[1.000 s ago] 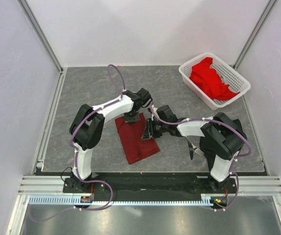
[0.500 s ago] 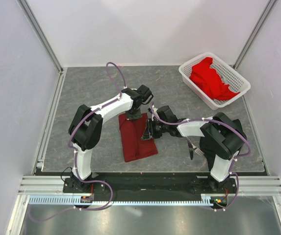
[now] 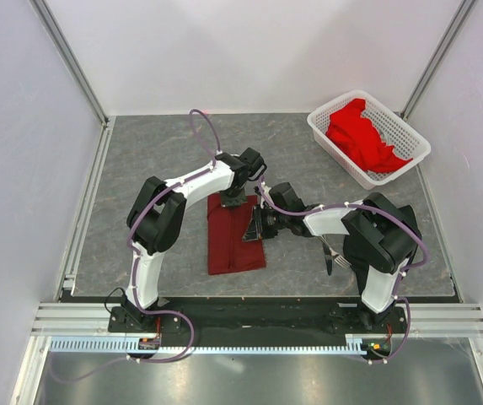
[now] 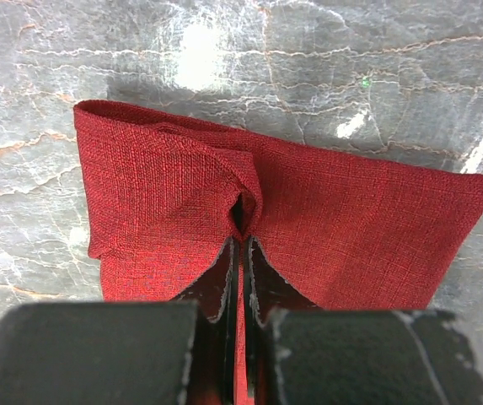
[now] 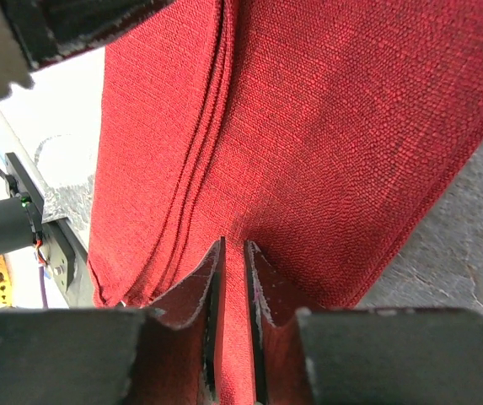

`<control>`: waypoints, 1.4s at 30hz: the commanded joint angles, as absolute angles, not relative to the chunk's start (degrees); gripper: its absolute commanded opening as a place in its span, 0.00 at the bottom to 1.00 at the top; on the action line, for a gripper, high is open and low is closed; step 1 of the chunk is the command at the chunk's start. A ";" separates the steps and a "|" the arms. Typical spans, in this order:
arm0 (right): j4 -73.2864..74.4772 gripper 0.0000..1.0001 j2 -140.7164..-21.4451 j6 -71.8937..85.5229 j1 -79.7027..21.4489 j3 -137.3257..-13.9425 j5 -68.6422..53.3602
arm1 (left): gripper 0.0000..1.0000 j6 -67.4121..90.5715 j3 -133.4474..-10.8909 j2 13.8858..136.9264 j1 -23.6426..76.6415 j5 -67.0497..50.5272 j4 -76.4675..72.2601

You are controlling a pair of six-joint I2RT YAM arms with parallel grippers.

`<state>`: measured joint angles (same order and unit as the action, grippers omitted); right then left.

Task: Fold the napkin into a case and place the utensils inside
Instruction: Fold the 2/3-rectangle-folded napkin at the center of the board.

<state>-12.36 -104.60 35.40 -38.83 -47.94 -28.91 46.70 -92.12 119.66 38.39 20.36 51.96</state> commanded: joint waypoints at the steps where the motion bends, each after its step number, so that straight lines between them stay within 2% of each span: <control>1: -12.39 0.20 -105.91 35.07 -38.85 -46.41 -28.65 | 0.02 49.39 -94.22 119.27 38.85 20.13 49.48; 13: -11.60 0.17 -105.91 34.98 -38.85 -46.93 -28.56 | 0.02 51.06 -93.78 116.28 38.93 19.78 47.90; 26: -10.81 0.16 -105.03 34.89 -38.85 -46.85 -27.95 | 0.02 50.54 -94.49 120.41 38.32 14.68 42.45; 29: -10.11 0.17 -103.98 34.37 -38.85 -46.84 -27.25 | 0.22 49.49 -91.33 116.56 38.23 14.94 40.35; 30: -9.85 0.17 -103.80 34.19 -38.85 -47.02 -26.81 | 0.37 48.35 -89.32 115.06 38.15 14.85 38.86; 32: -8.97 0.18 -103.71 33.66 -38.76 -47.72 -26.72 | 0.51 47.03 -87.72 109.79 38.14 14.24 37.71; 33: -8.70 0.18 -103.45 33.49 -38.76 -47.90 -26.54 | 0.68 44.93 -86.41 107.86 38.14 13.72 36.75; 34: -8.18 0.18 -103.36 33.31 -38.85 -48.16 -26.28 | 0.73 44.13 -86.05 104.71 38.14 13.28 36.83; 38: -6.42 0.22 -101.52 33.49 -38.32 -50.18 -26.10 | 0.75 39.83 -81.41 96.61 37.88 9.68 36.74; 42: -1.77 0.29 -98.27 32.61 -37.53 -54.31 -24.79 | 0.68 36.92 -72.88 88.96 37.88 6.60 36.65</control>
